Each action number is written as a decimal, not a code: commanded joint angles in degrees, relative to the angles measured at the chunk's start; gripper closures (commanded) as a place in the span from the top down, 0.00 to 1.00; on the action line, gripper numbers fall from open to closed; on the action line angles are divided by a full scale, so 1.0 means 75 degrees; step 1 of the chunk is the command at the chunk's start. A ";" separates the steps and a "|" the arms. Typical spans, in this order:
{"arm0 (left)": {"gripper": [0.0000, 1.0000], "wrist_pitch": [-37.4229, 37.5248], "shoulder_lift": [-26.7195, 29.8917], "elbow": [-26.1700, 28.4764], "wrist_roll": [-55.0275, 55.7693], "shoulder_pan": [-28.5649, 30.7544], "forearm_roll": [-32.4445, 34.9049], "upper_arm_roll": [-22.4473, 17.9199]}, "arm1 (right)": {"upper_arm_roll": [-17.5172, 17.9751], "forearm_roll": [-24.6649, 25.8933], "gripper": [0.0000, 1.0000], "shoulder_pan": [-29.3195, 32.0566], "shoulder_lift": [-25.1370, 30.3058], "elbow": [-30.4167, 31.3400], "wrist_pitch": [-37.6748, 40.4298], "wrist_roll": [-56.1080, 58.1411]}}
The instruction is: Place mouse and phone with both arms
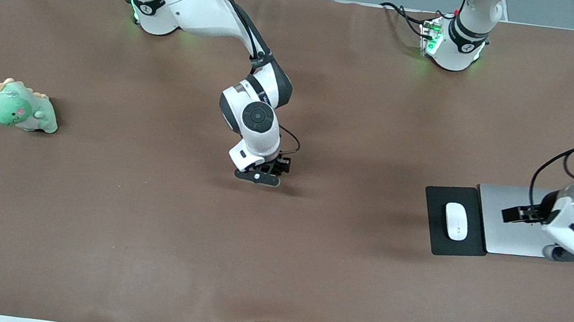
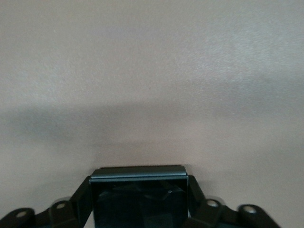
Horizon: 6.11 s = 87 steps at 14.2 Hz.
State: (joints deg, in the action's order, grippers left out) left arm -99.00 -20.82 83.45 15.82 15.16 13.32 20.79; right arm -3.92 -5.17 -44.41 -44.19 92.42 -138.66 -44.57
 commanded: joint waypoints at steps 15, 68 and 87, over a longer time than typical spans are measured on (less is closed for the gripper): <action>1.00 0.1868 0.3092 0.0510 -0.0023 -0.1514 -0.1281 -0.0870 | 0.0007 -0.0002 0.00 0.3879 0.4332 0.2733 0.2445 0.3124; 1.00 0.2302 0.3127 0.0147 -0.0667 -0.1471 -0.1564 -0.1777 | 0.0897 0.0080 1.00 0.6050 0.6291 -0.0311 0.7613 0.5696; 1.00 0.2442 0.3010 0.0135 -0.1523 -0.1447 -0.1764 -0.1753 | 0.0897 0.0092 1.00 0.6120 0.6256 -0.0288 0.7660 0.5766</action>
State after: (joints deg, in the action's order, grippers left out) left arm -82.23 1.66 84.66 3.76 4.30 0.14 7.41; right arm 1.81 -4.31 0.37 2.41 89.94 -81.48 -0.90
